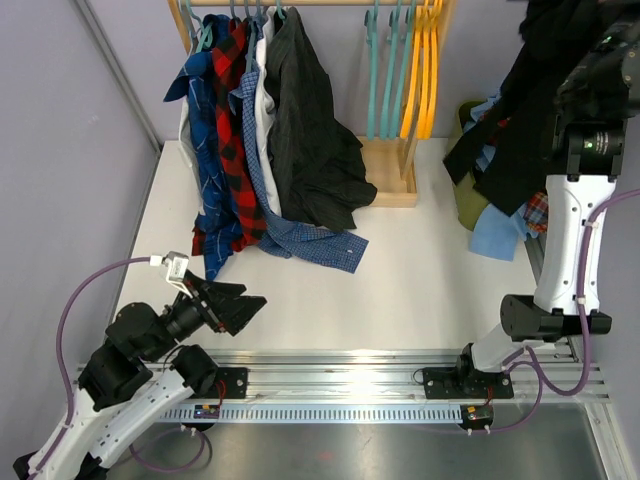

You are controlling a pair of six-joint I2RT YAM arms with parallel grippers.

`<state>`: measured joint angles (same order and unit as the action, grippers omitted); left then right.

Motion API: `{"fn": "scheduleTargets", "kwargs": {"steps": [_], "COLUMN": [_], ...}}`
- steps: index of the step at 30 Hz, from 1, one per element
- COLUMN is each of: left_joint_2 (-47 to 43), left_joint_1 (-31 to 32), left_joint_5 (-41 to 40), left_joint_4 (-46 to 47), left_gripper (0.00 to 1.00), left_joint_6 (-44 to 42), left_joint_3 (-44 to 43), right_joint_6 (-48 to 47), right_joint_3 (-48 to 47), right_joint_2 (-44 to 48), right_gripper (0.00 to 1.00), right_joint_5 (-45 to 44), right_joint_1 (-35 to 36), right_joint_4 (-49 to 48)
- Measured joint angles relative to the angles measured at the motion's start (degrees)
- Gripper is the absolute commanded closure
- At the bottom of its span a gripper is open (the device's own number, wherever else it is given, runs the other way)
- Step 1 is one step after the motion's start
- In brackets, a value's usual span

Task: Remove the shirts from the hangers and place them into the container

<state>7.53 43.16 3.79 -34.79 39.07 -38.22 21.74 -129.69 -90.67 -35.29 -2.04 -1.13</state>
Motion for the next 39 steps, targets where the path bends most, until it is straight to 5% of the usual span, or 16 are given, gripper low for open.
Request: {"fn": "scheduleTargets", "kwargs": {"steps": [8,13,20,26,30,31,39], "left_joint_2": [-1.4,-1.5,-2.3,-2.7,-4.5,-5.2,-6.7], "left_joint_1": [0.0,0.0,0.0,0.0,0.0,0.0,0.0], "left_joint_5": [-0.4,-0.6,-1.0,-1.0,-1.0,-1.0,-1.4], "left_joint_4": [-1.2,-1.7,-2.4,-3.1,-3.5,-3.8,-4.6], "left_gripper": [0.01,0.01,0.01,0.01,0.01,0.01,0.01], "left_joint_6": [0.0,0.0,0.3,0.5,0.6,0.7,1.1], "left_joint_3": [-0.3,-0.3,-0.3,-0.3,-0.3,-0.3,-0.3], "right_joint_6": [-9.6,-5.9,10.1,19.3,20.7,20.5,14.4], "right_joint_3": [-19.0,-6.4,11.1,23.6,26.9,26.8,25.3], "right_joint_2": [-15.8,-21.9,-34.9,-32.0,-26.8,-25.8,-12.6], "right_gripper": [1.0,1.0,1.0,1.0,0.16,0.04,0.01], "right_joint_5": [-3.3,-4.1,-1.2,1.7,3.6,4.5,11.0], "right_joint_1": [-2.1,-4.5,-5.8,-6.1,-6.5,-6.5,-6.5], "right_joint_4": [-14.1,-8.5,19.0,18.3,19.6,20.2,23.1]}}
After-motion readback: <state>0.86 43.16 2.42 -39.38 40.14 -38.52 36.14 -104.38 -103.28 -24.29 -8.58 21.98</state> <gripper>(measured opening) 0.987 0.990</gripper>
